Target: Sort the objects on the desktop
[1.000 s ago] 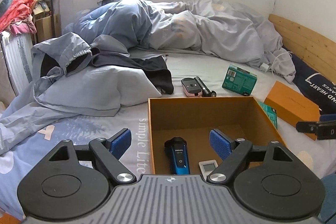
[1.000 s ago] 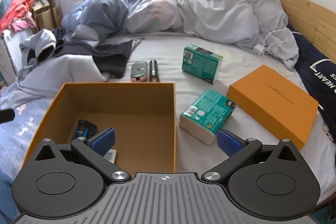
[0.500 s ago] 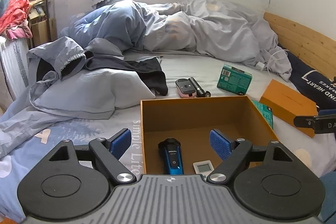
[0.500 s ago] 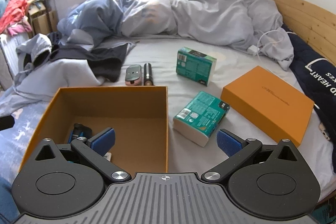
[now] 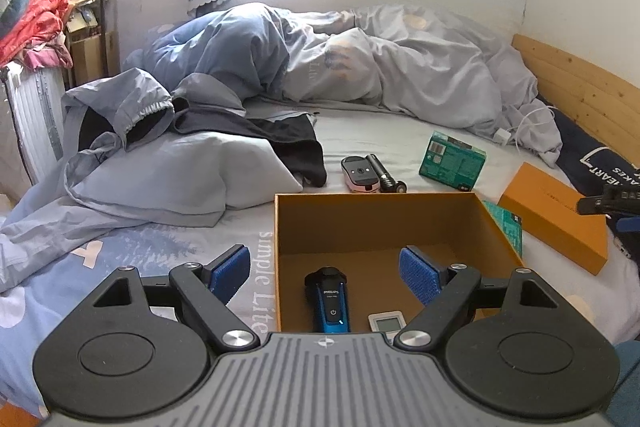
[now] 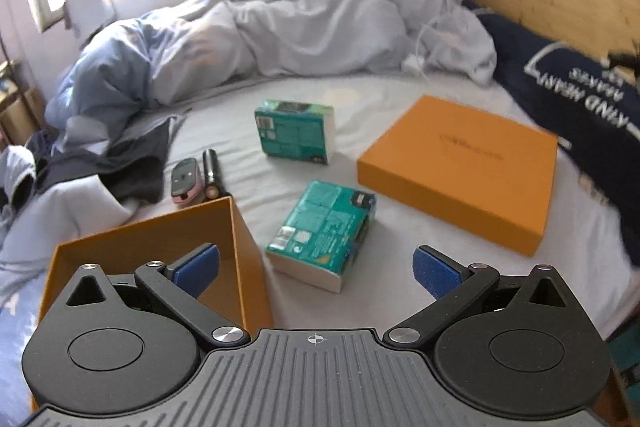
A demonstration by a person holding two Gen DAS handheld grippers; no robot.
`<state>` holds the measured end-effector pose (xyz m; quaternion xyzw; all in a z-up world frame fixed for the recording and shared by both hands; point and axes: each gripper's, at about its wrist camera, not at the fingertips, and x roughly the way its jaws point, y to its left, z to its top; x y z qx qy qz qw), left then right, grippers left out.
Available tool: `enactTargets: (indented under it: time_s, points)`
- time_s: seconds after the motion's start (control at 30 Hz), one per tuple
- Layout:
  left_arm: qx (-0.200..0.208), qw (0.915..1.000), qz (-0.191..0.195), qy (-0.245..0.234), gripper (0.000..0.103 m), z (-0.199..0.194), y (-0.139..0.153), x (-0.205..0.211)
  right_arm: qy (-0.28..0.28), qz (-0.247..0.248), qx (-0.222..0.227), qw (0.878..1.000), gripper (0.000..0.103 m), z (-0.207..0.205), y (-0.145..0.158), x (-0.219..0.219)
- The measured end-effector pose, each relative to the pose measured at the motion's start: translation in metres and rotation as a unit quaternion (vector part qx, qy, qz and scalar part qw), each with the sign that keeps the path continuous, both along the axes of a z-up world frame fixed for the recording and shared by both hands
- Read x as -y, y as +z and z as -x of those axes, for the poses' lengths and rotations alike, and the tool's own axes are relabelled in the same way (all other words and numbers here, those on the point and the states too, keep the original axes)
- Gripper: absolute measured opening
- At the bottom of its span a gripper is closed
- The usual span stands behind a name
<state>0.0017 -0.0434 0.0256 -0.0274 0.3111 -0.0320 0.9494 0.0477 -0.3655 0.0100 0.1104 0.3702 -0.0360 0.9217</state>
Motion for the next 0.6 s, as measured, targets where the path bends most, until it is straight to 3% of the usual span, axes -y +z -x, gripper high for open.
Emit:
enactTargets:
  time_s: [0.17, 0.6]
  points:
    - [0.005, 1.0000, 0.000, -0.003, 0.087, 0.002, 0.001, 0.002, -0.004, 0.000, -0.017, 1.000, 0.103, -0.025, -0.017, -0.007]
    - [-0.027, 0.9994, -0.006, 0.023, 0.087, -0.004, -0.013, -0.006, -0.026, 0.018, -0.068, 0.997, 0.103, -0.086, -0.066, -0.021]
